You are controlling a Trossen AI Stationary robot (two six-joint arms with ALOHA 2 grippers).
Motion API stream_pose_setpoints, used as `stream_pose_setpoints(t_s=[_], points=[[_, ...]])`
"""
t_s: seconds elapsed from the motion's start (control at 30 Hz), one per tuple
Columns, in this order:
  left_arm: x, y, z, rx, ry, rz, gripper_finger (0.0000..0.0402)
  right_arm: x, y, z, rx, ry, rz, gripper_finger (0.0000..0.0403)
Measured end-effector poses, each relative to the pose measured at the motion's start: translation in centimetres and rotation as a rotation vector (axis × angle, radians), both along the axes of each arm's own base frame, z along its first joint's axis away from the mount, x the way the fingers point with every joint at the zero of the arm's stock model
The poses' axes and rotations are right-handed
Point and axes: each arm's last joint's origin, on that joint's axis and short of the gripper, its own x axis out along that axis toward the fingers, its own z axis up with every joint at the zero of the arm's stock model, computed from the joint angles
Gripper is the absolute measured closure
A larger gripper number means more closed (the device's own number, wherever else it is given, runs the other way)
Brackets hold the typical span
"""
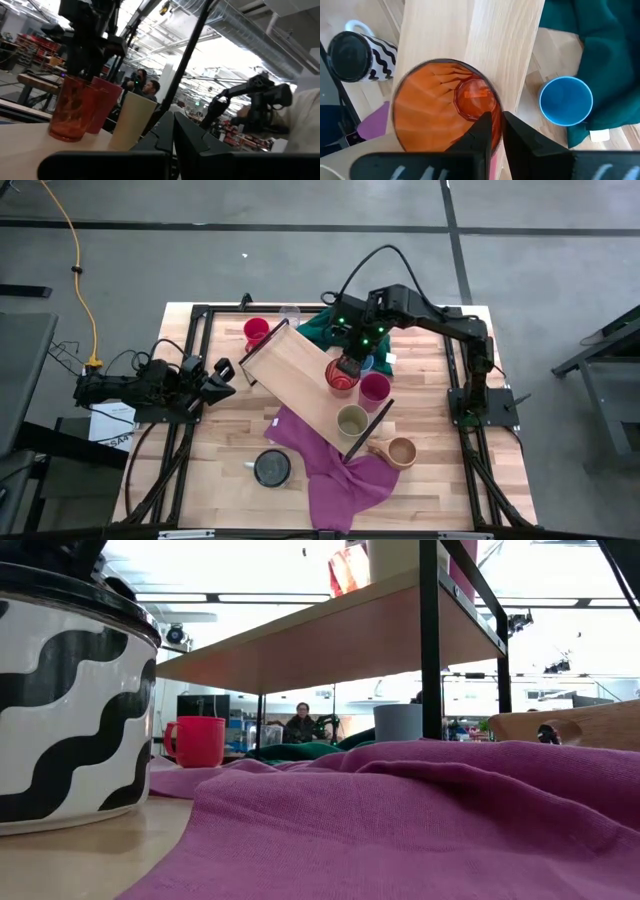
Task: Stack small to large cups/mugs on shelf
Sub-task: Put the orange cup on the shelf, then put the white mug on the shelf
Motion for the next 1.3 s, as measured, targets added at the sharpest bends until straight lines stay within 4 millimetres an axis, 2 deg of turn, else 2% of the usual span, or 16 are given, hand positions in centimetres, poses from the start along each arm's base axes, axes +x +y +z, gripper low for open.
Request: stream_pose_setpoints(t_s=[0.3, 0.43, 0.57, 0.67, 0.83, 0.93, 1.07, 1.2, 1.3], points=[[-0.1, -0.3, 0.1, -0.029, -0.001, -0.126, 0.0401, 0.1, 0.1, 0.6, 0.027, -0.054, 0.040, 0.0348], [-0.5, -0.6, 0.7, -0.018, -0.059, -0.228, 0.0401, 0.2, -0.3, 1.9, -0.016, -0.185, 0.056, 0.0335], [-0.7, -0.9, 1.0, -0.015, -0.069, -0.348, 0.0401, 0.3, -1.4, 4.2, -0.065, -0.410, 0.022, 0.0334], [-0.8, -1.1, 0.8, -0.018, -0.027, -0.440, 0.0401, 0.0, -2.1, 6.8, -0.119, -0.619, 0.000, 0.0334], [-0.9, -1.3, 0.8, -0.025, 0.021, -0.542, 0.0401, -1.8, -3.2, 10.3, -0.148, -0.847, -0.072, 0.0334], [-1.4, -1.4, 2.5, 0.023, -0.031, -0.539, 0.0401, -3.1, -3.5, 11.4, -0.149, -0.894, -0.120, 0.0334], [-2.3, -1.5, 5.3, 0.099, -0.074, -0.507, 0.0401, -4.2, -3.4, 12.0, -0.191, -0.892, -0.174, 0.0334], [-3.4, -1.6, 9.0, 0.179, -0.086, -0.468, 0.0401, -4.6, -3.4, 12.0, -0.225, -0.871, -0.189, 0.0334], [-4.1, -1.6, 11.8, 0.252, -0.022, -0.432, 0.0401, -4.6, -3.4, 12.0, -0.233, -0.868, -0.186, 0.0334]])
